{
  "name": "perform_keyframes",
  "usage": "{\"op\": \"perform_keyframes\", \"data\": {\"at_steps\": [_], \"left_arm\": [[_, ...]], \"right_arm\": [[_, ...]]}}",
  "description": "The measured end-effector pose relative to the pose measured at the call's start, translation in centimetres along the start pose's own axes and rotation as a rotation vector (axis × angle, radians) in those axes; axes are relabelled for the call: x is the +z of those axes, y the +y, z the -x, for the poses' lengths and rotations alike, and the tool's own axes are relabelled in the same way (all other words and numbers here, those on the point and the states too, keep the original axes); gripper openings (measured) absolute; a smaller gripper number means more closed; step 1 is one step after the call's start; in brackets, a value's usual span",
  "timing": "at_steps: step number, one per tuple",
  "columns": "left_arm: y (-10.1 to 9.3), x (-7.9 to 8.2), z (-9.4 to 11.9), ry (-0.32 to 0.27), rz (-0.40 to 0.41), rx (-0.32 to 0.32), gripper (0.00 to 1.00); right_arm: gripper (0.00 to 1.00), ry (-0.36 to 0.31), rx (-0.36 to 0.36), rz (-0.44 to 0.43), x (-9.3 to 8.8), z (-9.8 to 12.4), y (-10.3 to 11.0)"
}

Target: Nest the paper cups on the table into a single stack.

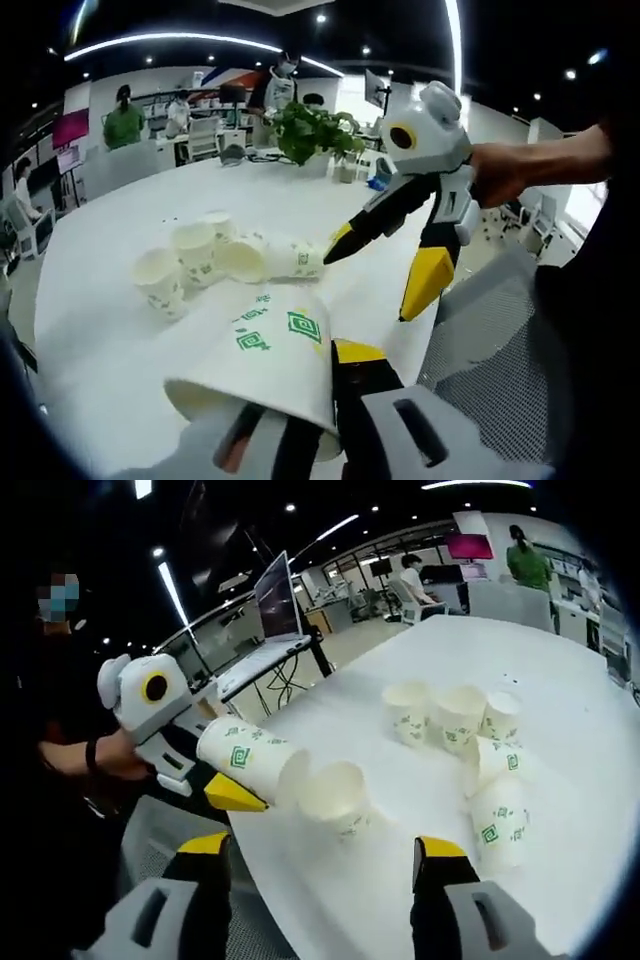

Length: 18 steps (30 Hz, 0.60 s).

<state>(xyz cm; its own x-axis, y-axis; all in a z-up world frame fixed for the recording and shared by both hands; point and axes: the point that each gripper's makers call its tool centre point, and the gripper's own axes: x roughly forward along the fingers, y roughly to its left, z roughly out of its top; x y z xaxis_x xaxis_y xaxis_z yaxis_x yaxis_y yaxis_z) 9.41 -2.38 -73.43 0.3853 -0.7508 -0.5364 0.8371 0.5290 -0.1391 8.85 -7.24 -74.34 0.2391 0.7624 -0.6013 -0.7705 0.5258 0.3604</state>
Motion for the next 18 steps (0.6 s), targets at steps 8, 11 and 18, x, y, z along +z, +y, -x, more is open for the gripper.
{"op": "perform_keyframes", "data": {"at_steps": [8,11,18], "left_arm": [[0.5,-0.4,-0.3,0.054,-0.023,0.014,0.00],[0.8,-0.5,-0.5,0.077,-0.027,0.018,0.00],[1.2,-0.7,-0.8,0.120,-0.046,0.031,0.00]], "right_arm": [[0.75,0.015,-0.022,0.013,-1.0,0.0,-0.4],[0.76,0.020,-0.038,0.026,-1.2,0.0,-0.5],[0.78,0.014,-0.058,0.042,-1.3,0.4,0.0]]}}
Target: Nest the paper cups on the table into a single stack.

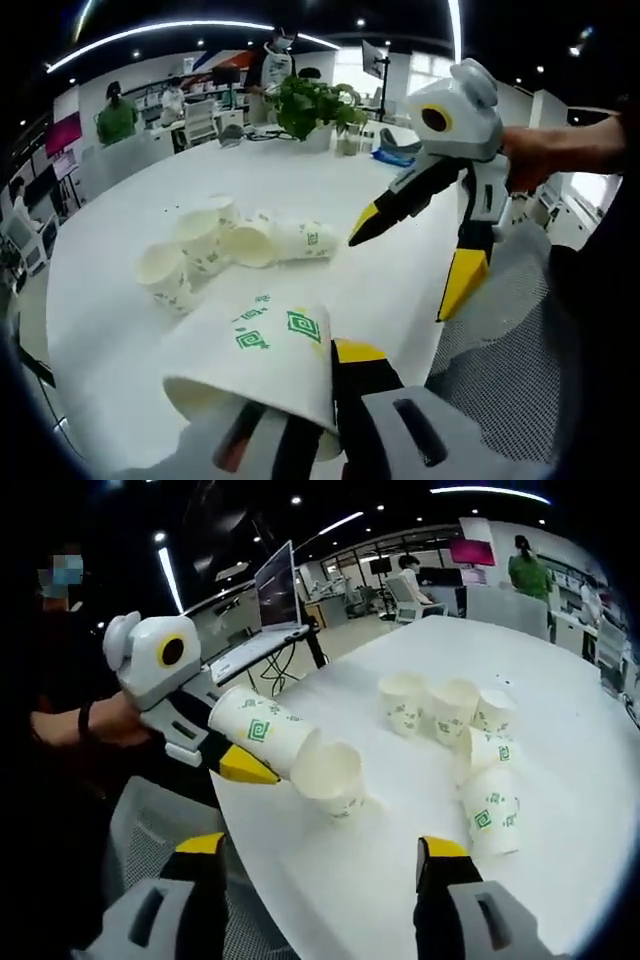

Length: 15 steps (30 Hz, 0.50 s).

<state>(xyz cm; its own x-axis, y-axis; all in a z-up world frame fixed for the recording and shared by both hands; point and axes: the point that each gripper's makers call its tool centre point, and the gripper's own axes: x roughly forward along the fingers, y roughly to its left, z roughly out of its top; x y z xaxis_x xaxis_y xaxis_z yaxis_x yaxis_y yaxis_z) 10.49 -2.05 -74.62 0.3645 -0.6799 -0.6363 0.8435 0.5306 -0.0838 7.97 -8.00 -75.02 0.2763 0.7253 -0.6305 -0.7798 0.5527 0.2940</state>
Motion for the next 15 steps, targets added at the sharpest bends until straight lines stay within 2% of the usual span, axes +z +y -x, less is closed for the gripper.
{"op": "perform_keyframes", "data": {"at_steps": [7,15], "left_arm": [[0.10,0.21,-0.38,0.040,-0.040,0.010,0.00],[0.34,-0.09,-0.60,0.066,-0.045,0.011,0.00]], "right_arm": [[0.78,-0.003,-0.007,-0.007,-0.28,0.31,-0.05],[0.78,-0.003,-0.010,-0.019,-0.71,0.42,0.17]]}}
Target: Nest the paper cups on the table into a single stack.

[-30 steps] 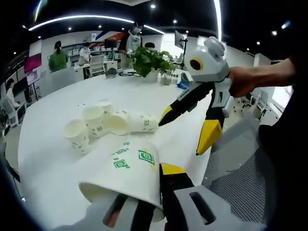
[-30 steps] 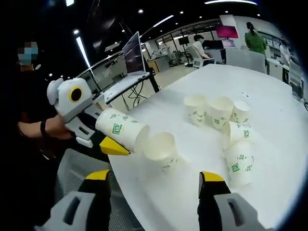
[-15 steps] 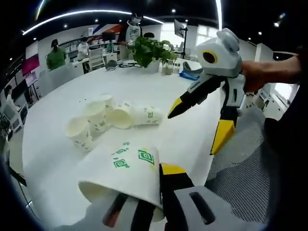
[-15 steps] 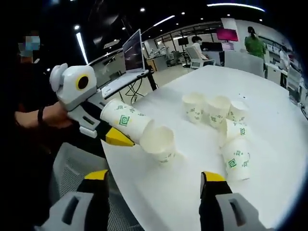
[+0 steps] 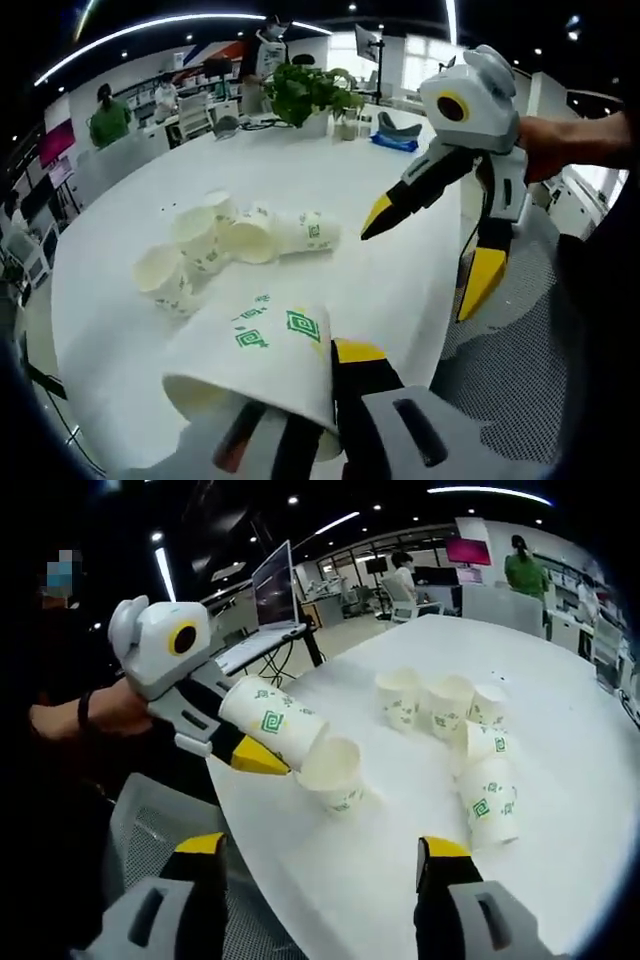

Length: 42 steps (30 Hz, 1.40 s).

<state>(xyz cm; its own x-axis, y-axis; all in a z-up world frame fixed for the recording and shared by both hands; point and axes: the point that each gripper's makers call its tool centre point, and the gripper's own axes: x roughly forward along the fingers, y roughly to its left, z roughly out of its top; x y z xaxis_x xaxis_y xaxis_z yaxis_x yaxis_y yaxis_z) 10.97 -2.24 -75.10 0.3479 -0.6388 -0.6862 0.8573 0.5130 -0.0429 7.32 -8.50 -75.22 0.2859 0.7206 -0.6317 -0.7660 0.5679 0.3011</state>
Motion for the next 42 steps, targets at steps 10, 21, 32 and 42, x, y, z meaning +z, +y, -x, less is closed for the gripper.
{"op": "perform_keyframes", "data": {"at_steps": [10,21,32,42], "left_arm": [[0.5,-0.1,-0.3,0.013,0.016,0.015,0.00],[0.6,0.0,-0.7,0.018,0.021,0.014,0.00],[0.6,0.2,-0.9,0.018,0.016,0.010,0.00],[0.7,0.4,-1.2,0.019,0.012,0.011,0.00]], "right_arm": [[0.78,0.006,0.000,-0.008,-0.5,0.0,-0.2],[0.78,0.010,0.000,-0.012,-0.4,0.1,-0.3],[0.77,0.010,-0.001,-0.015,-0.4,0.0,-0.4],[0.77,0.011,-0.002,-0.019,-0.6,0.1,-0.7]]}}
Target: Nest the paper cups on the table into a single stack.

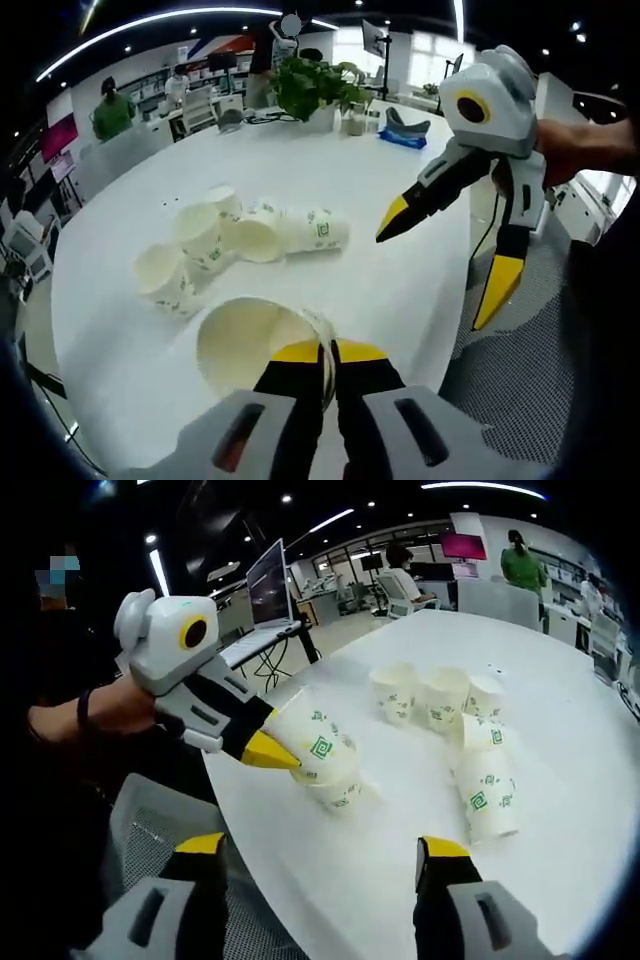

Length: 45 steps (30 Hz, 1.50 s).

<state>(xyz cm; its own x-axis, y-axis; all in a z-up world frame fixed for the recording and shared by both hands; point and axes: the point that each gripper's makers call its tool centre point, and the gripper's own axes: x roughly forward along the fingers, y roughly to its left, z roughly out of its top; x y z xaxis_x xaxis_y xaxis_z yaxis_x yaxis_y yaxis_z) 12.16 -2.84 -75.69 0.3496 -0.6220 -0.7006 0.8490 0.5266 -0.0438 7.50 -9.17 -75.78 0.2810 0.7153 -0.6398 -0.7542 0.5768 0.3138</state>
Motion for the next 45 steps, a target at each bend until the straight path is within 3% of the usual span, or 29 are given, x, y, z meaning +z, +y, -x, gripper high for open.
{"op": "perform_keyframes", "data": {"at_steps": [45], "left_arm": [[-0.17,0.62,0.15,-0.004,-0.011,0.009,0.03]], "right_arm": [[0.75,-0.004,0.001,-0.014,-0.11,-0.12,-0.13]]}}
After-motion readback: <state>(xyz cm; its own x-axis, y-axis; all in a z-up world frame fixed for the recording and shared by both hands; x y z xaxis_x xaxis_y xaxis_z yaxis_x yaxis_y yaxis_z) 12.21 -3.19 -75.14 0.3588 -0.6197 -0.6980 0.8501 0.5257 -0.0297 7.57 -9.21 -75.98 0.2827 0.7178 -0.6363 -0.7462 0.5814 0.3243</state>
